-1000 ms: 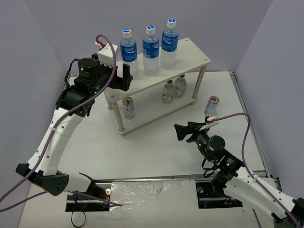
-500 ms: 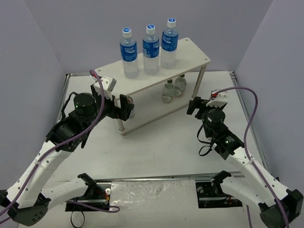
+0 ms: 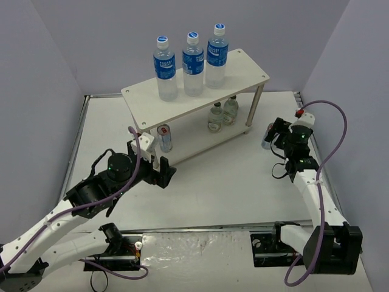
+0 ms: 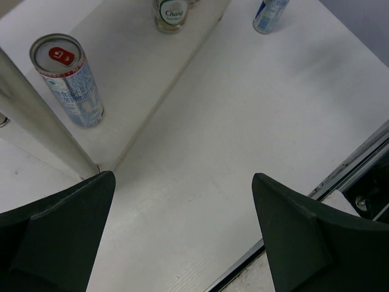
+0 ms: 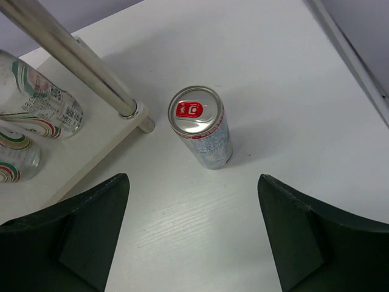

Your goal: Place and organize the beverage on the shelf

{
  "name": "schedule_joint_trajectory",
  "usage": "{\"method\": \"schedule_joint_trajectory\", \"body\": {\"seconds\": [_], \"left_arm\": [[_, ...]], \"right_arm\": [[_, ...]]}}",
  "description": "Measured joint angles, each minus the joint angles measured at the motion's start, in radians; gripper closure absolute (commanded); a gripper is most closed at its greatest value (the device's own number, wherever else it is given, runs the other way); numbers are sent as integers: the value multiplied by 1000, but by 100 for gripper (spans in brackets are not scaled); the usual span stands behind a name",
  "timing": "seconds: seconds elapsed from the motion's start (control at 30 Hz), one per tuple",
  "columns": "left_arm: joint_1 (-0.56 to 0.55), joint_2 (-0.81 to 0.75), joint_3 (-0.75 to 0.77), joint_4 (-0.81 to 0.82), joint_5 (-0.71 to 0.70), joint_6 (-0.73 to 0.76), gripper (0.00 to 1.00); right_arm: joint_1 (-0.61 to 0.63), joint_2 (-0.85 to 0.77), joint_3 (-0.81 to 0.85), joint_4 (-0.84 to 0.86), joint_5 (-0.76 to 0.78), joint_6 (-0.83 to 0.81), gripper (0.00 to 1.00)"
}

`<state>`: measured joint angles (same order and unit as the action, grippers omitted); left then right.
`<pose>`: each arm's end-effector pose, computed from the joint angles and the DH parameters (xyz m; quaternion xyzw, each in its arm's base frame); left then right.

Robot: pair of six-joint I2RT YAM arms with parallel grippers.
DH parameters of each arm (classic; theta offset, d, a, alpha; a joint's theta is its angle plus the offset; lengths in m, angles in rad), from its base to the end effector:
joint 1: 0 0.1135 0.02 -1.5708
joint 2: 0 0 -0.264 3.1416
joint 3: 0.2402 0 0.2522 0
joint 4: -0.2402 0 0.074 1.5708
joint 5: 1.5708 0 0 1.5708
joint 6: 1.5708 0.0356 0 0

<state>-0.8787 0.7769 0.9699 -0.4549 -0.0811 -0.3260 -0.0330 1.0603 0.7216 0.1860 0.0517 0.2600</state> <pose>0.1084 -0.1263 0.3761 0.1926 0.7694 -0.3181 0.5194 0.2501 -0.0101 0.3024 0.1274 0.7481 0.0542 0.6489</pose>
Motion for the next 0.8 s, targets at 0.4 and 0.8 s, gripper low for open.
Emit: {"method": "schedule_joint_trajectory", "body": {"seconds": [0.4,0.8], "left_arm": [[0,-138,-180,97,6,-55,6],[-2,-249,-338,124,-2,-82,6]], "right_arm": [[-19,195,-32,179,-76,-9,23],[-18,326,-32,310,-27,-47,23]]}}
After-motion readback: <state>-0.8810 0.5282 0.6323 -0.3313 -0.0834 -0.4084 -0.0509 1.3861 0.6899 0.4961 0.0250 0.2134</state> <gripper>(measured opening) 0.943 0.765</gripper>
